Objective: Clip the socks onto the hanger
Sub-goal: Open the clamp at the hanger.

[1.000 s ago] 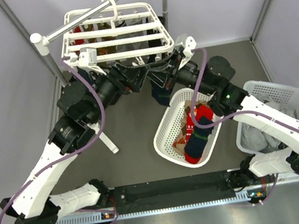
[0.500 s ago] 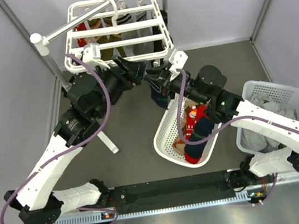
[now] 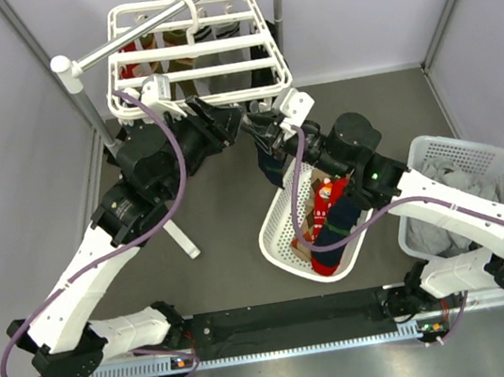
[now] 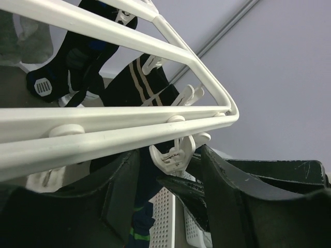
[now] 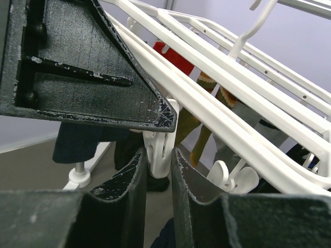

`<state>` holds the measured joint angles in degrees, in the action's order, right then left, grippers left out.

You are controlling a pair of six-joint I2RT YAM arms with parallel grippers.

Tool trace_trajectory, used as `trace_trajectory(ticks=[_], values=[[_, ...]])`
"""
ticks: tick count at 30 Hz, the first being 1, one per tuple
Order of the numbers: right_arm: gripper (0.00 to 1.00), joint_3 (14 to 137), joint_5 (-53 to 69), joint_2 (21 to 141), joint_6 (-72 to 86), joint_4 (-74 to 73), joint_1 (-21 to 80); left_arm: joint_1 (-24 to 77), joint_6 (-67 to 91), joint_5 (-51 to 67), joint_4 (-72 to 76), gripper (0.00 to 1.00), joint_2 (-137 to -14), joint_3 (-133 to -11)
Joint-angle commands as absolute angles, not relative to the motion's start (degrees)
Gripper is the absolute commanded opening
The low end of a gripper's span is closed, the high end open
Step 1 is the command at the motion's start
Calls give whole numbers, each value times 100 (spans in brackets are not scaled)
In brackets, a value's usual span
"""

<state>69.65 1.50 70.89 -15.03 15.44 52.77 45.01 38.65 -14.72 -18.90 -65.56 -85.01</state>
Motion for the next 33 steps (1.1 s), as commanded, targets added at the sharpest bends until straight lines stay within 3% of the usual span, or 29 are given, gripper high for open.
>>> trace_trajectory(ticks=[1,11,21,24,25,28,33], values=[[0,6786,18,6987,-1749,1757,5475,4535,3867,-1617,-1837,53,-6618,-8701],[0,6741,-492,7084,-2171,1749,5642,4562,3666,-1889,-1854,50,-6847,-8947],[0,6794,-659,7233,-2286,1591,5713,4562,3524,-1943,-1794,13,-6917,-8938],[17,6820,-606,7172,-2066,1407,5713,4562,3446,-1889,-1784,7,-6908,-8930],[29,6829,-606,7154,-1961,1371,5713,4562,3419,-1924,-1775,7,-6908,-8912],[50,7021,-571,7084,-1680,924,5713,4562,3270,-1986,-1688,7,-6856,-8816],[62,7251,-782,6655,-1021,-454,5713,4562,3076,-2065,-1582,7,-6777,-8728]])
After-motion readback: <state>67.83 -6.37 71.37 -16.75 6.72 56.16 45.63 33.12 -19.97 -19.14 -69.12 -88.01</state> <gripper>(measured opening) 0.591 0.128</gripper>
